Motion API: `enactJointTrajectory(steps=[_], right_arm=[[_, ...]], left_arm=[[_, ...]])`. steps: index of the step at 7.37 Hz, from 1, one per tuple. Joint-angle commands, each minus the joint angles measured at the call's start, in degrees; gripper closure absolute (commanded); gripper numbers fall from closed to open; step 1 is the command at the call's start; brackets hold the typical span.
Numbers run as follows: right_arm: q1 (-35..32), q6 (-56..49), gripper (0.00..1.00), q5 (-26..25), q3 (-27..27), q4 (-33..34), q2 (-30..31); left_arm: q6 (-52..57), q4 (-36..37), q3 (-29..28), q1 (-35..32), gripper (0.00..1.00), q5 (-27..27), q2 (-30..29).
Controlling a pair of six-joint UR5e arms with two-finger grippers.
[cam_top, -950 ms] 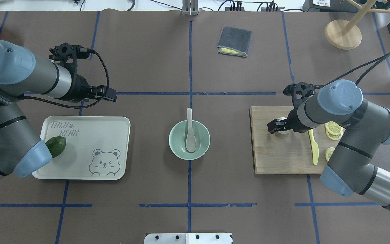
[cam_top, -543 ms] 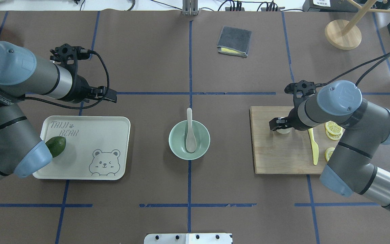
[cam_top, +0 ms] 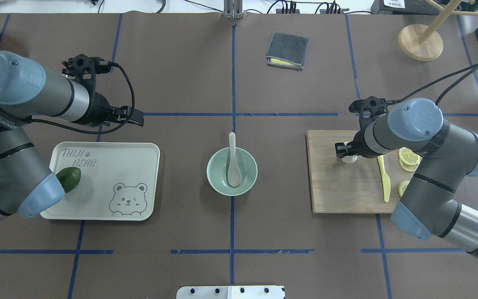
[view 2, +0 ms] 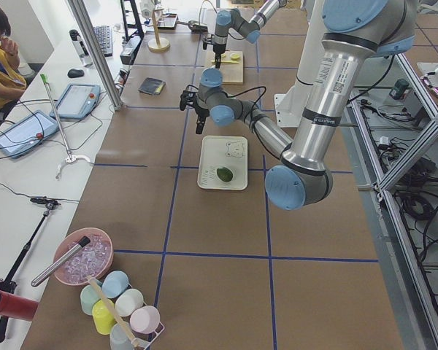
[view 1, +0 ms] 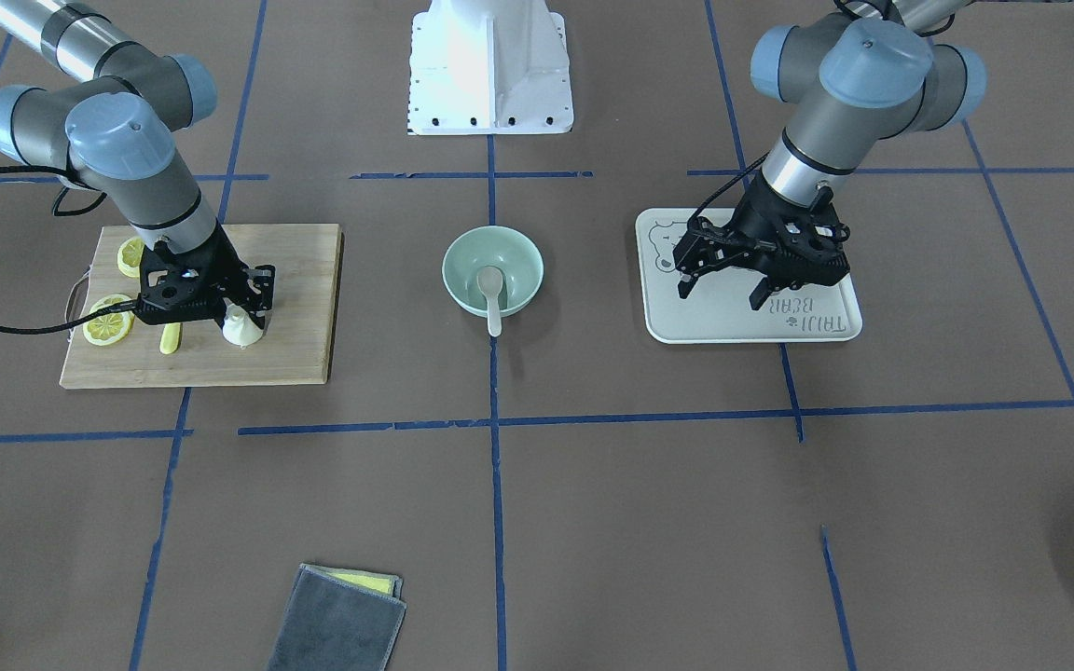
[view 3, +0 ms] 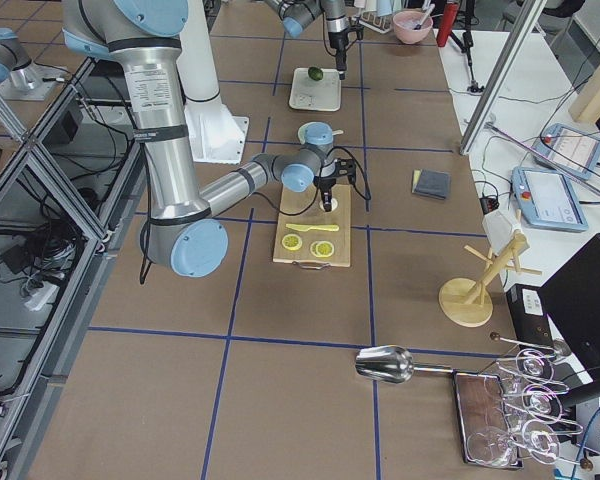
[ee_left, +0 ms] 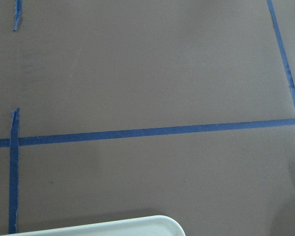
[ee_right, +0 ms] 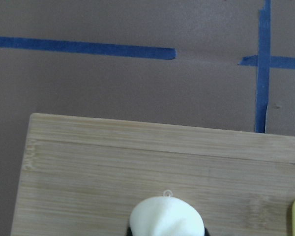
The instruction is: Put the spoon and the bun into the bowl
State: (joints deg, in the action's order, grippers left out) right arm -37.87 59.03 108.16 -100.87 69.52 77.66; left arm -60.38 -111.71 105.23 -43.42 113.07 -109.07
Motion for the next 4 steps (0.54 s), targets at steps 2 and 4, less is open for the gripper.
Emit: enactJointTrajectory(steps=[2, 4], right_arm=[[-0.4, 0.7, 0.60, -0.1, -1.6, 3.3, -4.8], [2.3, 12.1, 0.58, -1.0, -2.6, 8.9, -13.0]], left_arm=[[0.0, 0.0, 1.5, -0.5, 0.00, 0.0, 0.3], [0.5, 0.0, 4.3, -0.6, 0.00, 0.1, 3.1]])
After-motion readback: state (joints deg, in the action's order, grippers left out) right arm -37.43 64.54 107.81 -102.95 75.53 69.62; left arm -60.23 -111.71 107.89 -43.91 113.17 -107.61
